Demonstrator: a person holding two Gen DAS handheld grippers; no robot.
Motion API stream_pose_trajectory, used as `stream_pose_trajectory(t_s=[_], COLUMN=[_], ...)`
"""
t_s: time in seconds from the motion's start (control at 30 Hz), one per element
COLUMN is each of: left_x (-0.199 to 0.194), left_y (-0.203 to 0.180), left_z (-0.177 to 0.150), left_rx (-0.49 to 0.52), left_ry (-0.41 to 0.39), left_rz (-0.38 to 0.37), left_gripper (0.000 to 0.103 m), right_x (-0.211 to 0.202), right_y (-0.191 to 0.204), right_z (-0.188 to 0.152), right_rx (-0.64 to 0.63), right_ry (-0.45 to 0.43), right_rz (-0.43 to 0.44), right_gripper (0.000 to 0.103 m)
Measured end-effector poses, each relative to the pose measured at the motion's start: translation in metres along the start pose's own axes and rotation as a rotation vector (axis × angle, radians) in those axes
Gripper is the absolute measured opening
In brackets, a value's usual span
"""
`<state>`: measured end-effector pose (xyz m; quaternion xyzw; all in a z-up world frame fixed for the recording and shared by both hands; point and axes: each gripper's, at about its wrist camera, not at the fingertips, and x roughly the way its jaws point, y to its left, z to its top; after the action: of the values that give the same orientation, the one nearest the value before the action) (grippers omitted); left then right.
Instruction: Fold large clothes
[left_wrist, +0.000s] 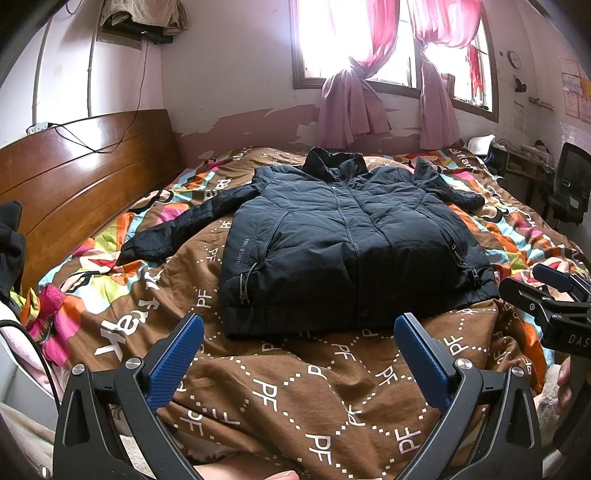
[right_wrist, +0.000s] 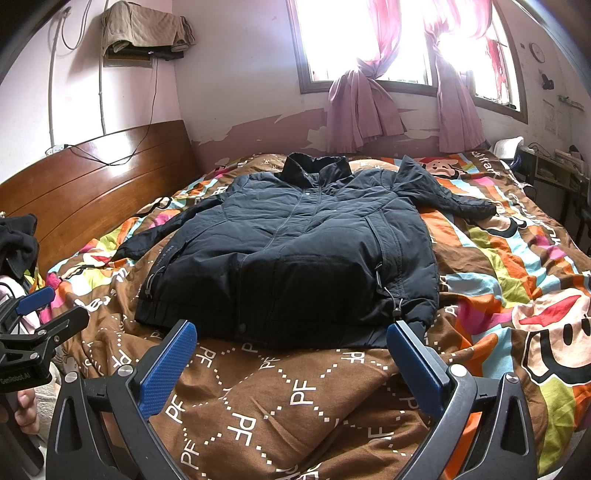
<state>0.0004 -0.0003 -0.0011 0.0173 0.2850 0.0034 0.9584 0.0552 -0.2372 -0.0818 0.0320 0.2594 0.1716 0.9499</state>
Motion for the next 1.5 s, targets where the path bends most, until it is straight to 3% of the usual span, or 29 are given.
stream_pose_trajectory(t_s=[1.07, 1.5], left_x=[0.0, 0.009], left_y=[-0.001, 0.008], left_z=[0.0, 0.014], left_rx=[0.002, -0.036], left_ry=[0.004, 0.068], left_rz=[0.002, -0.04], left_gripper=[0.101, 0.101], right_x=[0.0, 0.002], right_y=[0.0, 0.003], right_z=[0.0, 0.008], right_rx=[0.001, -0.01], right_ry=[0.001, 0.019], right_rz=[0.0, -0.004], right_gripper=[0.103, 0.103])
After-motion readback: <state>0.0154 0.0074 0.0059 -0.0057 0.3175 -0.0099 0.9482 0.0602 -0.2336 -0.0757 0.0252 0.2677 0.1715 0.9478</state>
